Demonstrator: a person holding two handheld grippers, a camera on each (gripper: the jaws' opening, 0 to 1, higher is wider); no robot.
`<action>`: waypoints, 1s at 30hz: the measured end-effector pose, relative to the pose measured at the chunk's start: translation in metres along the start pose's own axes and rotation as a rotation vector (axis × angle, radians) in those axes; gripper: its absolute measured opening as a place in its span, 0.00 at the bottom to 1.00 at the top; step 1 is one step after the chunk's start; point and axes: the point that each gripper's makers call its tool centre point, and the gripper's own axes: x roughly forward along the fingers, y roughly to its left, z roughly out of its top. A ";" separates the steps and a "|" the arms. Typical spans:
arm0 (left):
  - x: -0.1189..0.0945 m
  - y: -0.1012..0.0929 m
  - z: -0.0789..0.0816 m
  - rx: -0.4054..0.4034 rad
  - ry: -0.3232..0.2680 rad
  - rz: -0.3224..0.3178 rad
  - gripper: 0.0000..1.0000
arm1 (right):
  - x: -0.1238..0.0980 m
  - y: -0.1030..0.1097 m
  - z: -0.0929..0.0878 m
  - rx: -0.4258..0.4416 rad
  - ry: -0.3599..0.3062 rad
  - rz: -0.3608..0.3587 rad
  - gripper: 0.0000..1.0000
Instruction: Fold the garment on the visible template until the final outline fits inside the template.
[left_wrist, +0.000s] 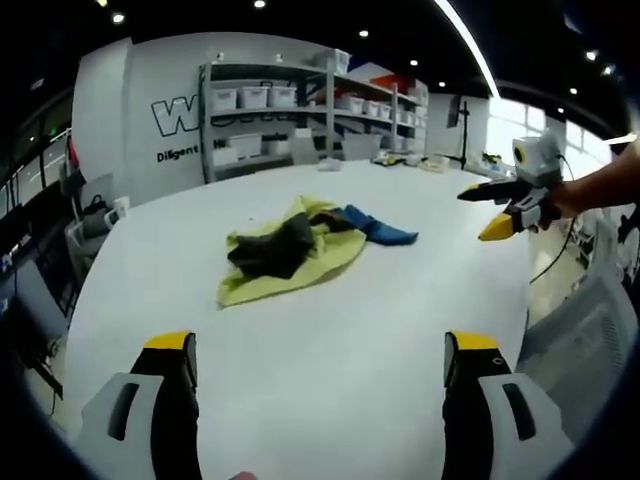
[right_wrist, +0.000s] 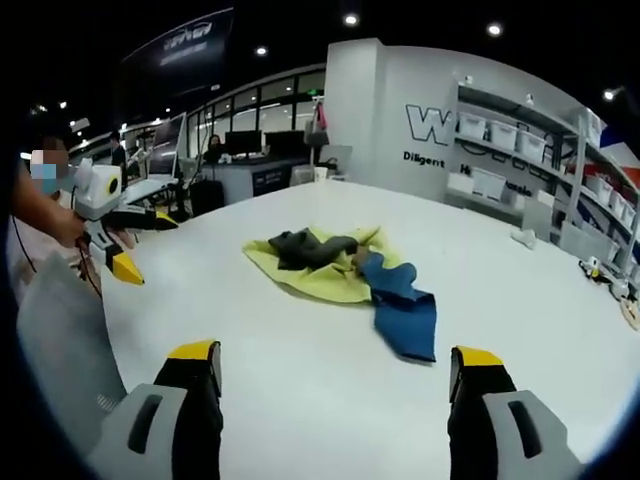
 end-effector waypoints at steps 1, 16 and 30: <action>0.000 0.001 0.000 0.001 0.002 0.005 0.98 | 0.002 0.000 0.000 -0.002 0.006 0.006 0.93; 0.000 0.007 0.004 0.011 -0.001 0.023 0.98 | 0.016 -0.004 0.010 -0.014 -0.003 0.026 0.92; 0.017 0.009 0.018 0.030 -0.007 0.011 0.95 | 0.026 -0.013 0.022 -0.042 -0.010 0.025 0.86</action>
